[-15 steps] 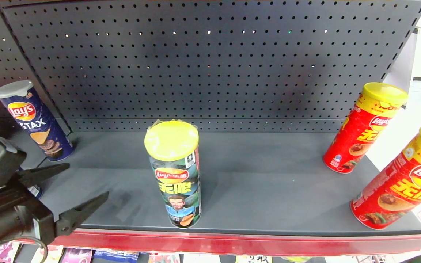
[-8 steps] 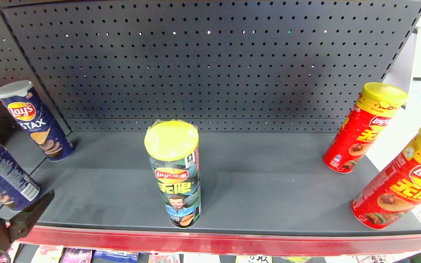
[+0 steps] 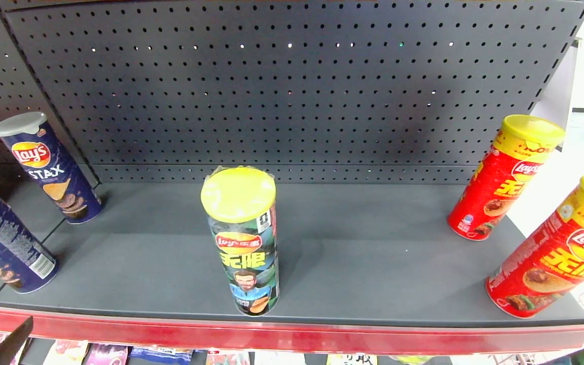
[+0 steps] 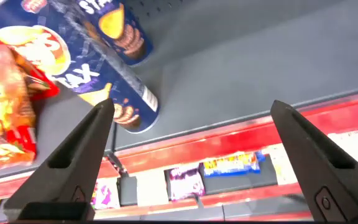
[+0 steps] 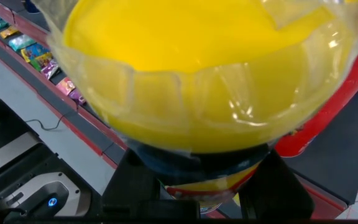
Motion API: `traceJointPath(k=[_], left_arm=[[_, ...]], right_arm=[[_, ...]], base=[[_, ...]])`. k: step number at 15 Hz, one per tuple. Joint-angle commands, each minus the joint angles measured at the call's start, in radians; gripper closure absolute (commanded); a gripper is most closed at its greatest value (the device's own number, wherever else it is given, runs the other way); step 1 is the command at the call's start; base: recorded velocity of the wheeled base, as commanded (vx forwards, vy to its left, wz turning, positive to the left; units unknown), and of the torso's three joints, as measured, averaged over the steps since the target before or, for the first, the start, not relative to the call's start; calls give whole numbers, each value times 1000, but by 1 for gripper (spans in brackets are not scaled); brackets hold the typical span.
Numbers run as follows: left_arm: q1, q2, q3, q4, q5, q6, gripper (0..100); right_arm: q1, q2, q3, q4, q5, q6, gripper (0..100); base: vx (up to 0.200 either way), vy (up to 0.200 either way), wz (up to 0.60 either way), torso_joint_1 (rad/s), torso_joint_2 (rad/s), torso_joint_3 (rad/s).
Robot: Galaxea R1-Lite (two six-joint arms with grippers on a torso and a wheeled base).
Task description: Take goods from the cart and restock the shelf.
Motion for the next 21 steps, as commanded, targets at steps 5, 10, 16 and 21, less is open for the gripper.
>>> traceJointPath(k=[5,10,16,21], left_arm=[[0,-18,-1,0,-2,2,0],[2,-17,-4,0,-1,2,0],[0,-25,-1,0,-7,2,0],[-1,-31,7,0,-10,3,0]], right_arm=[[0,3,3,0,-5,0,100],[0,3,3,0,-5,0,100],[0,12,0,0,-5,0,100],[5,58,-29,-7,3,-2,100]], base=[[-200,0,0,7,3,1],[0,40,0,4,3,0],[0,167,0,10,3,0],[0,0,0,0,0,0]])
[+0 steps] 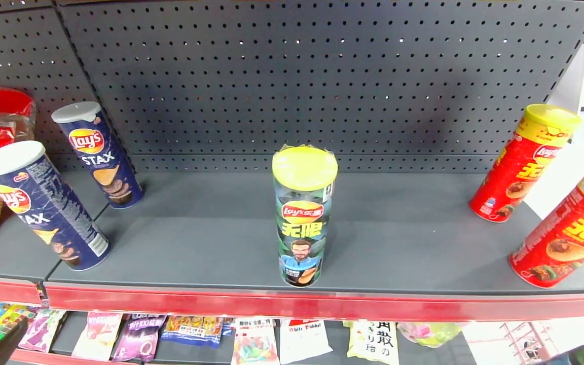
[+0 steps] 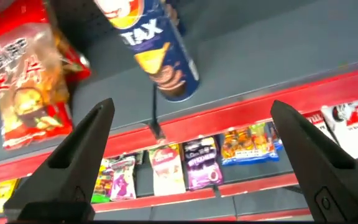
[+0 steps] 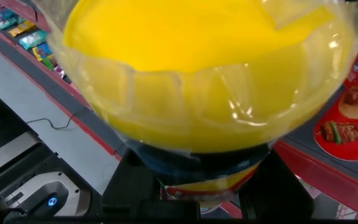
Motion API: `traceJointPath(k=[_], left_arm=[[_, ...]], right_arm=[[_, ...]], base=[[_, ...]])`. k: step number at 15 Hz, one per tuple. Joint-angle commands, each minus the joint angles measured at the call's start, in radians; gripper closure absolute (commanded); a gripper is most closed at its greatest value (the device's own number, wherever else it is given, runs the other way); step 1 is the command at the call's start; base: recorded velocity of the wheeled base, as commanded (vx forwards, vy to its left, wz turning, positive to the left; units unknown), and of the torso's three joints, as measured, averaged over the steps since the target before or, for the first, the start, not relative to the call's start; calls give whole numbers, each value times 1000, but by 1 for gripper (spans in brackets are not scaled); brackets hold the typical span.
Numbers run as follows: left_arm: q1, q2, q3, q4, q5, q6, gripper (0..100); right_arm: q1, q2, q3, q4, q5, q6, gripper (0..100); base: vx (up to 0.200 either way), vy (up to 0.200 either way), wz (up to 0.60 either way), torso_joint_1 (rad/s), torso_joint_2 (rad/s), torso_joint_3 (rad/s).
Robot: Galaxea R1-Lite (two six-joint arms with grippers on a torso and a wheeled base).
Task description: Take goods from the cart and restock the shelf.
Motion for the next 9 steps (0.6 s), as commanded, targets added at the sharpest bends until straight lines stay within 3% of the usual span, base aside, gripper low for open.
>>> traceJointPath(k=[1,3,6,9], left_arm=[[-7,4,12,-2,-16,-1,0],[-12,17,12,-3,-50,28,0],[-24,51,3,-5,-171,27,0],[-23,54,3,-2,-191,25,0]], right_arm=[[4,90,-66,-2,12,-1,100],[24,242,-154,-19,46,-7,100],[79,443,-169,-202,43,-10,100],[86,593,-220,-280,14,-42,100]], base=[[0,0,0,0,0,0],[0,0,0,0,0,0],[0,0,0,0,0,0],[0,0,0,0,0,0]])
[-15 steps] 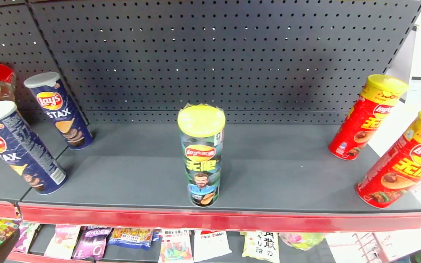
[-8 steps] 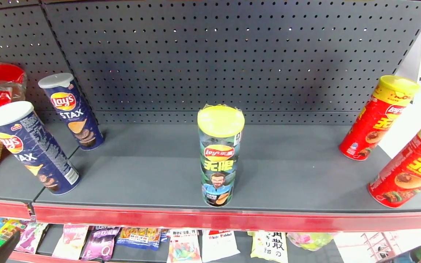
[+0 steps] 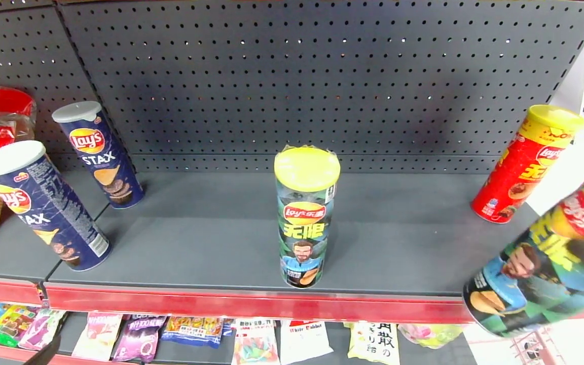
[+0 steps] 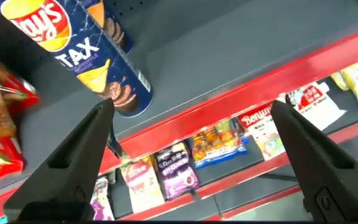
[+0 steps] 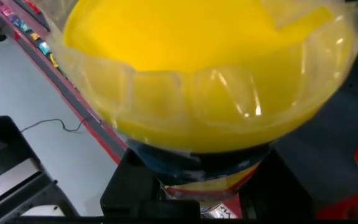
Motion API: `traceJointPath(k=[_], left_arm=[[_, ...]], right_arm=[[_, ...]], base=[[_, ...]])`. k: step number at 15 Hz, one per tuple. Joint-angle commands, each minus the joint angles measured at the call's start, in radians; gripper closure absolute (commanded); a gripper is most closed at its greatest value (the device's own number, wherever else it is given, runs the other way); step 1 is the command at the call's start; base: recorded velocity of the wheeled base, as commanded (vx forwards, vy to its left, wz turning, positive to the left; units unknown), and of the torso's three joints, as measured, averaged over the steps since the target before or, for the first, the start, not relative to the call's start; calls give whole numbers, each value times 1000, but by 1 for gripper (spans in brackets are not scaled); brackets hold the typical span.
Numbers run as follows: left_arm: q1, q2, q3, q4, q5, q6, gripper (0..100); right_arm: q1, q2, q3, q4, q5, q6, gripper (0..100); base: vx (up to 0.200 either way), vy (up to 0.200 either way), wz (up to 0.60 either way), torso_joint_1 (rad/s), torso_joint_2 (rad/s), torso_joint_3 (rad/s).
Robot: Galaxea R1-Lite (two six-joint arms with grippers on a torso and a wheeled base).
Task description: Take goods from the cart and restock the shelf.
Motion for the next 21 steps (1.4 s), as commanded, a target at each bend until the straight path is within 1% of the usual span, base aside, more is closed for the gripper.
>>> traceJointPath(k=[1,2,3,4,5,6,7,12,21], left_arm=[[-2,34,-18,0,-5,-23,0],[-2,49,-35,0,-7,-74,0],[-5,58,-49,2,-8,-98,0],[-3,73,-57,2,-7,-105,0],[-3,75,-55,3,-7,-105,0],[-3,75,-55,6,-5,-105,0],[-3,80,-55,11,0,-105,0],[-3,92,-60,11,0,-103,0],[-3,98,-58,11,-2,-105,0]], right_arm=[[15,222,-88,-35,-24,-48,100],[31,273,-137,-35,-22,-51,100],[52,310,-174,-37,-22,-48,100],[72,396,-243,-40,-22,-48,100],[75,451,-287,-43,-22,-51,100],[78,468,-302,-41,-22,-51,100],[101,534,-367,-41,-27,-50,100],[117,755,-579,-43,-36,-48,100],[166,960,-753,-64,-34,-47,100]], base=[[0,0,0,0,0,0],[0,0,0,0,0,0],[0,0,0,0,0,0],[0,0,0,0,0,0],[0,0,0,0,0,0],[0,0,0,0,0,0],[0,0,0,0,0,0],[0,0,0,0,0,0],[0,0,0,0,0,0]])
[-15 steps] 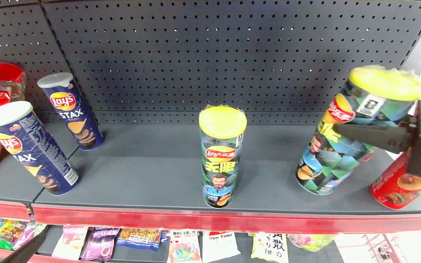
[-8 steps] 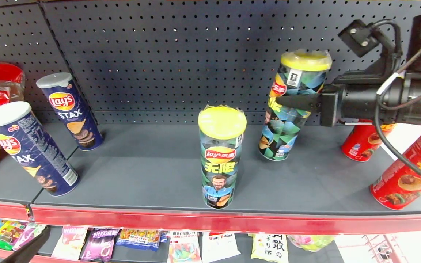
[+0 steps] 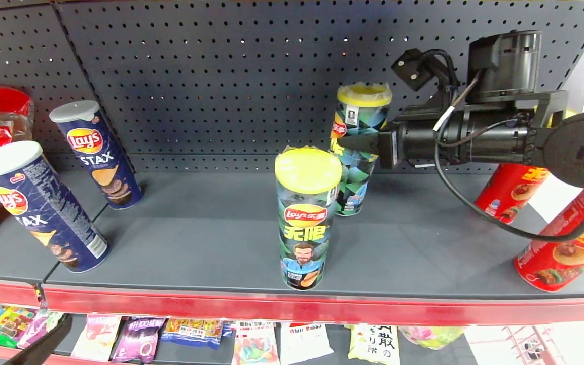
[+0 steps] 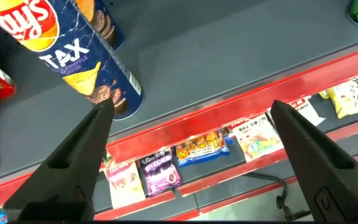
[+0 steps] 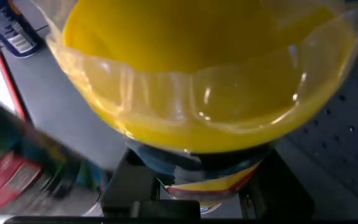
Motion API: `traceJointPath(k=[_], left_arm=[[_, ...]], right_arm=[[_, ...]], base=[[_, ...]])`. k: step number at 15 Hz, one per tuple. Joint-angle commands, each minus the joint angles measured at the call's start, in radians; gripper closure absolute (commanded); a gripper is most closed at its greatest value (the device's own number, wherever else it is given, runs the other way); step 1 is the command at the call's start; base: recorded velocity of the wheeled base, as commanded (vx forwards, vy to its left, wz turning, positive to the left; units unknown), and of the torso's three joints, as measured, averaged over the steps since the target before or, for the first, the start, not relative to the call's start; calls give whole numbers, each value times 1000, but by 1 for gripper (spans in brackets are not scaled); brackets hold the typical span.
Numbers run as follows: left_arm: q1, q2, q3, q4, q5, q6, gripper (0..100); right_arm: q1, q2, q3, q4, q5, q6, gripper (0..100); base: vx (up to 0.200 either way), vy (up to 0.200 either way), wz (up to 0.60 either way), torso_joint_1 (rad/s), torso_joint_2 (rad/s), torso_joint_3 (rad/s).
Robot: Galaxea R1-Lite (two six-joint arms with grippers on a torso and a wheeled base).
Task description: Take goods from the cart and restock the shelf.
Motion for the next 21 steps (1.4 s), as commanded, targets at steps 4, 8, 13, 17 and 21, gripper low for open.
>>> traceJointPath(k=[4,8,13,17,21], left_arm=[[0,10,-1,0,1,0,0],[0,13,-1,0,1,-2,0],[0,18,-1,0,1,-2,0],[0,18,0,0,-1,-2,0],[0,18,2,0,-3,-2,0]], right_arm=[[16,90,-55,-13,0,0,100],[22,117,-84,-13,2,0,100],[33,123,-84,-13,2,2,100],[48,134,-93,-13,0,3,100],[51,148,-105,-13,0,6,100]], base=[[0,0,0,0,0,0],[0,0,0,0,0,0],[0,0,0,0,0,0],[0,0,0,0,0,0],[0,0,0,0,0,0]])
